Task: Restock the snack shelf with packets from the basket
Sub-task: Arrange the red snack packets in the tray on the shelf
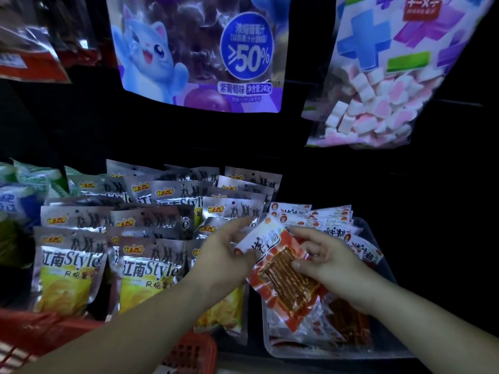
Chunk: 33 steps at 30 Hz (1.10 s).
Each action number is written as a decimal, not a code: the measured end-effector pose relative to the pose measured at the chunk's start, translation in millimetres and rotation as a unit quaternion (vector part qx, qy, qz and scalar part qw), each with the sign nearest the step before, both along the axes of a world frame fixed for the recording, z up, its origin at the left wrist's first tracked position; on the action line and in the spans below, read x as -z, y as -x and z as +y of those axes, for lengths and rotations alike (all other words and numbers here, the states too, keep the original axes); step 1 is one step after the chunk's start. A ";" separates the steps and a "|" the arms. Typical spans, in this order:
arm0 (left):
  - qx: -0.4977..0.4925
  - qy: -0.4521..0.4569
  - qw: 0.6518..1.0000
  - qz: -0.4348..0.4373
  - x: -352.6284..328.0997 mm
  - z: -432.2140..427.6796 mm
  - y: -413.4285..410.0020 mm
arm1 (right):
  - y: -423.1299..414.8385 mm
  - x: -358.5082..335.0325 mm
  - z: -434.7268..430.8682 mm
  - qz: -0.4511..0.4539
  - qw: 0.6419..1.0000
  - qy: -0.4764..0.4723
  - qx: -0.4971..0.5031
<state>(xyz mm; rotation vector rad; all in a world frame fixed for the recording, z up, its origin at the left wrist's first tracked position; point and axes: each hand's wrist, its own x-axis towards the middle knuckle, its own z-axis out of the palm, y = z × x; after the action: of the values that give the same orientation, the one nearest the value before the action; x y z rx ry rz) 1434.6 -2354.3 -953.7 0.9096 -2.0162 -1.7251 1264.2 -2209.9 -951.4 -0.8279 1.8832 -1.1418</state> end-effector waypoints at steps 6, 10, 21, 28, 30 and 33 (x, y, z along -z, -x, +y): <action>-0.094 -0.010 0.996 -0.004 3.0 -1.3 -1.2 | -3.0 2.6 -2.0 -0.015 0.996 0.030 0.087; -0.061 -0.138 0.988 0.029 1.8 23.2 3.9 | -8.3 6.8 -6.4 -0.046 0.982 0.083 0.165; -0.093 -0.141 0.983 0.074 -6.4 26.9 7.9 | -3.6 -8.2 4.6 -0.106 0.994 0.006 -0.027; -0.050 -0.129 0.988 0.070 -11.0 30.7 3.7 | -6.4 -2.6 3.1 0.157 0.986 0.019 0.054; -0.033 0.041 0.997 0.050 -0.9 31.0 3.8 | -9.7 -6.2 2.1 0.184 0.980 0.063 0.037; 0.050 0.217 0.973 0.058 5.7 42.6 4.0 | -23.8 -17.3 -6.9 -0.038 0.993 0.115 0.012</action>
<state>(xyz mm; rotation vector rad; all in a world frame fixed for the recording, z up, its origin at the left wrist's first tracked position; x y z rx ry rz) 1430.6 -2311.8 -959.3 0.5586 -2.2611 -1.2643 1288.0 -2216.8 -934.1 -0.8765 1.7242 -1.4047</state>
